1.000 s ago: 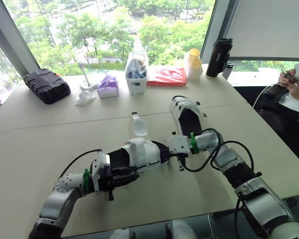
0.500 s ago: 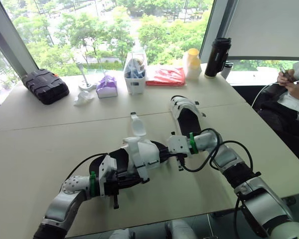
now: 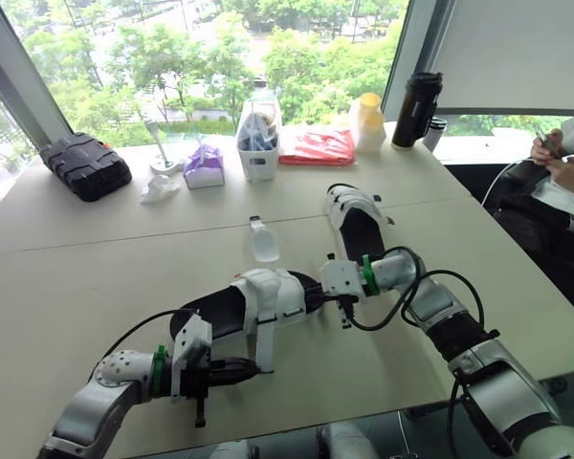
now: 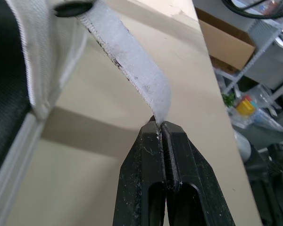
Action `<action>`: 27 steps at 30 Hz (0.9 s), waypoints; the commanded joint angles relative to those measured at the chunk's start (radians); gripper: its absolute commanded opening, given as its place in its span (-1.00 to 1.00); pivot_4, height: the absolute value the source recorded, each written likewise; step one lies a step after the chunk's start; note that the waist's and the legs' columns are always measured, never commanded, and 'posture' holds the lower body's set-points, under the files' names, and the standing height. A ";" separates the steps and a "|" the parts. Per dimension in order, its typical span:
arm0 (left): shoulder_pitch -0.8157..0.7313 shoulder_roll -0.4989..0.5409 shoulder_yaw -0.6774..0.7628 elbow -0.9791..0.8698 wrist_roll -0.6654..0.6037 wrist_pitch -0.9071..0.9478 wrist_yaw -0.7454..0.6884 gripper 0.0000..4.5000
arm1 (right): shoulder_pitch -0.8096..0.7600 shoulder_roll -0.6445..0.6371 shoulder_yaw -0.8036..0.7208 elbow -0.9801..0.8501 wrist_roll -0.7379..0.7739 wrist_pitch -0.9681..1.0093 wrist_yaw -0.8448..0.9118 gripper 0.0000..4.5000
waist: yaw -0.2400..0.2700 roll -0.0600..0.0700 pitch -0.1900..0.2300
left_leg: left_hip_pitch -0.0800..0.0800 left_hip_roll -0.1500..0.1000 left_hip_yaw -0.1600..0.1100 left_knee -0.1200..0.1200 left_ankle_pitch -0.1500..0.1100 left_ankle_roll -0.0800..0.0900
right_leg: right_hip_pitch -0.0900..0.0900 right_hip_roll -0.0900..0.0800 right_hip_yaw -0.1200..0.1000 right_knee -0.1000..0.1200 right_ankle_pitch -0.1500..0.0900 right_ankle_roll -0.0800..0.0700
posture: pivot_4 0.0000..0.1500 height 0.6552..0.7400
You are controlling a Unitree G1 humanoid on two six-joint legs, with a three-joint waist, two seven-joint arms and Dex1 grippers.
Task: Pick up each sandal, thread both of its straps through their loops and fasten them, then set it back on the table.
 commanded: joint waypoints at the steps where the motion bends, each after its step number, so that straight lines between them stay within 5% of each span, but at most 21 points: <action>1: 0.066 0.084 -0.064 -0.038 0.007 0.066 -0.074 -0.96 | 0.008 -0.011 0.023 0.028 -0.044 0.013 0.008 -1.00 | -0.001 0.000 0.000 | 0.000 0.000 0.000 0.000 0.000 0.000 | 0.000 0.000 0.000 0.000 0.000 0.000 | 1.00 1.00; 7: 0.082 0.168 -0.156 -0.084 0.064 0.065 -0.120 -0.96 | 0.007 -0.009 0.024 0.028 -0.043 0.011 0.009 -1.00 | 0.000 0.000 -0.001 | 0.000 0.000 0.000 -0.001 0.000 0.000 | 0.000 0.000 0.000 0.000 -0.001 0.001 | 1.00 1.00; 15: 0.042 0.080 -0.164 -0.057 0.068 -0.032 -0.059 -0.96 | 0.010 -0.007 0.029 0.027 -0.045 0.010 0.006 -1.00 | 0.002 0.004 -0.003 | 0.000 0.000 0.000 -0.001 0.000 0.000 | 0.000 -0.001 0.000 -0.001 -0.001 0.001 | 1.00 1.00; 27: -0.125 -0.026 0.049 -0.087 -0.181 0.110 0.027 -0.96 | -0.003 -0.001 0.032 0.049 -0.050 -0.002 0.000 -1.00 | 0.001 0.003 -0.002 | 0.000 -0.001 0.000 0.001 0.000 0.000 | 0.001 -0.001 0.000 0.000 0.000 0.001 | 1.00 1.00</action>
